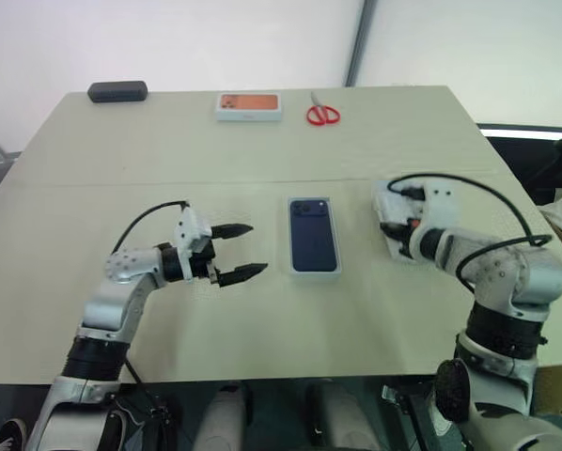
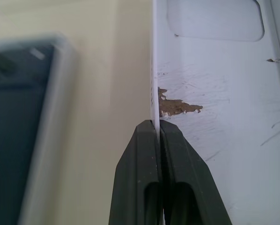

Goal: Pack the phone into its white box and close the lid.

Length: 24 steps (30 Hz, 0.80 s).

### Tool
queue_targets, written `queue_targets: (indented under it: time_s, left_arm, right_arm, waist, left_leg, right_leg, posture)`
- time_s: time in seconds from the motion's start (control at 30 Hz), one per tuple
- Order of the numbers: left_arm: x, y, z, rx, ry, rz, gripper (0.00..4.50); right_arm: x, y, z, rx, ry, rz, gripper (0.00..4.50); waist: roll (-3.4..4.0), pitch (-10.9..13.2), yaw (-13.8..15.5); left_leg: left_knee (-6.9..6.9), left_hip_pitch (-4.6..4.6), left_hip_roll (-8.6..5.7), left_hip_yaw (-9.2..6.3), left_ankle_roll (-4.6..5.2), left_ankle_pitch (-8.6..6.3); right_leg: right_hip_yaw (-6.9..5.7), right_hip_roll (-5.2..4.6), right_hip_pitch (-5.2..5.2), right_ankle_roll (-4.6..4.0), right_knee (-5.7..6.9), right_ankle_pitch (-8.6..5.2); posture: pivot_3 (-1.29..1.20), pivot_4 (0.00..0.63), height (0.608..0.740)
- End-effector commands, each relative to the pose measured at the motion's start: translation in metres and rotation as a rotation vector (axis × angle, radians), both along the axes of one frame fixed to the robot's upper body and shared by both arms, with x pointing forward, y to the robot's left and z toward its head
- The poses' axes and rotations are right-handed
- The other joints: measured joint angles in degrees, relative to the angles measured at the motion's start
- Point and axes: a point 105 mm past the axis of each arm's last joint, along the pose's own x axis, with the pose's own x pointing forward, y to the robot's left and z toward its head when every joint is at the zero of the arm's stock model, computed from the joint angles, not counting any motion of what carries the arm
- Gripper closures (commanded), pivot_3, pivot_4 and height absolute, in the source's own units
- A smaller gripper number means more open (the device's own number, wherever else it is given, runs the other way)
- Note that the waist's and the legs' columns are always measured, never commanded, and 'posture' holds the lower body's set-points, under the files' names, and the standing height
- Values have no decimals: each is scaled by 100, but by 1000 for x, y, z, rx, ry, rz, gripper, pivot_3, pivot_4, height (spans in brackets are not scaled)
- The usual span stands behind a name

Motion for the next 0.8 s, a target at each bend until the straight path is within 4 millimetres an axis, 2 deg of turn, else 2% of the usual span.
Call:
queue_targets:
  time_s: [0.03,0.13,0.23,0.3,0.37,0.6,0.8]
  left_arm:
    - [5,10,14,-32,-52,49,0]
    - [9,17,17,-25,-68,87,0]
    - [15,25,29,-58,-87,141,0]
    - [15,26,35,-82,-92,154,0]
    - [13,26,36,-79,-97,158,0]
    - [13,29,36,-113,-89,203,0]
    - [10,21,32,-121,-93,208,0]
  right_arm:
    - [2,38,35,130,-150,180,4415]
    - [0,68,50,351,-147,305,4415]
    - [-3,89,55,558,-116,369,4415]
    - [-10,108,62,723,-101,452,4415]
    - [-18,121,64,816,-95,518,4415]
    - [-38,141,36,967,45,606,4415]
    - [-47,148,29,948,91,628,4415]
  waist:
    - [0,0,-3]
    - [2,1,-45]
    - [2,1,-68]
    - [2,1,-75]
    - [6,3,-70]
    - [5,2,-124]
    - [15,8,-144]
  left_leg:
    - [-1,0,0,0,0,0]
    - [0,1,1,0,0,0]
    - [0,1,2,-5,0,0]
    - [0,0,2,-8,0,0]
    - [-5,-1,6,-7,0,0]
    - [-6,-1,0,-3,0,0]
    - [-12,-1,4,1,1,1]
  right_leg:
    - [0,0,-1,0,0,0]
    - [1,-1,-1,-1,5,1]
    - [-2,-1,-1,-2,7,1]
    - [-4,-2,-2,-2,7,1]
    - [-3,-10,-5,-2,7,1]
    - [0,-19,-7,-1,7,2]
    - [5,-9,-14,-2,10,2]
  posture:
    - [0,150,740]
    - [0,150,740]
    - [0,150,740]
    - [0,150,740]
    - [0,150,740]
    - [0,150,740]
    - [0,150,740]
